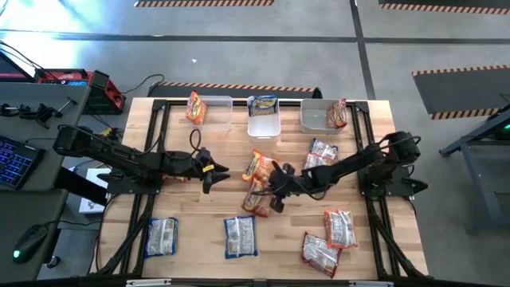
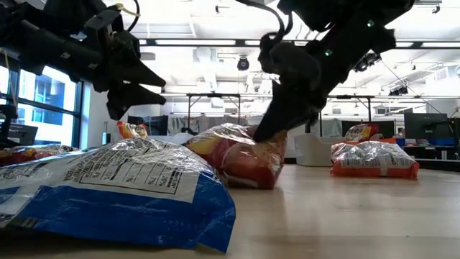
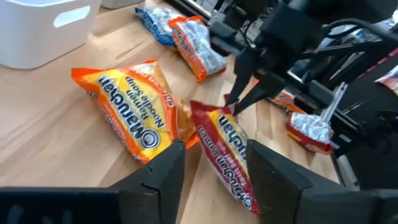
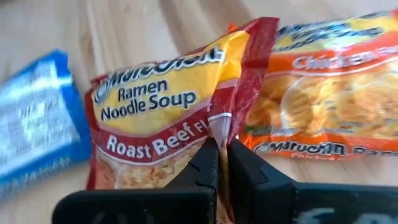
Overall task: Sort Maruchan noodles
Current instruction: Put the middle red noodle pack into the gray bin
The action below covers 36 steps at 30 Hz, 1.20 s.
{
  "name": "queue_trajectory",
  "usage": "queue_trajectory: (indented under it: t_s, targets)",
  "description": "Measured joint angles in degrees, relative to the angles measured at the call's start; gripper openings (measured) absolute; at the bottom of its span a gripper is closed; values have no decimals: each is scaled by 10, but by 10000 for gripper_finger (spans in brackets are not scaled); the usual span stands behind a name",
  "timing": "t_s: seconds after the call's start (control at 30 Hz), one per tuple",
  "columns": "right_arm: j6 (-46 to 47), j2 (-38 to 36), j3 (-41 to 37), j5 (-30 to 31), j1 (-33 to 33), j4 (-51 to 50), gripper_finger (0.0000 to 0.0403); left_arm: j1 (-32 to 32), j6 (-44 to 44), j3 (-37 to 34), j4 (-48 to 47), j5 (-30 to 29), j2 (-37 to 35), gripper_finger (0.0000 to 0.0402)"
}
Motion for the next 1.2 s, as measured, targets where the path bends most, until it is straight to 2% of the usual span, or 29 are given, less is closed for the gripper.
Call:
queue_trajectory:
  t_s: [0.23,0.43,0.6,0.8,1.2]
  targets:
    - [36,0,0,92,27,54,0,-4,-43,0,-3,3,8,199]
    - [-20,0,0,166,41,113,0,-23,-76,0,12,5,74,226]
    - [-61,0,0,174,39,143,0,-40,-60,1,117,0,155,237]
    - [-90,0,0,167,40,159,0,-40,8,29,99,-57,222,239]
    - [-109,0,0,166,39,173,0,-39,138,49,103,-57,245,239]
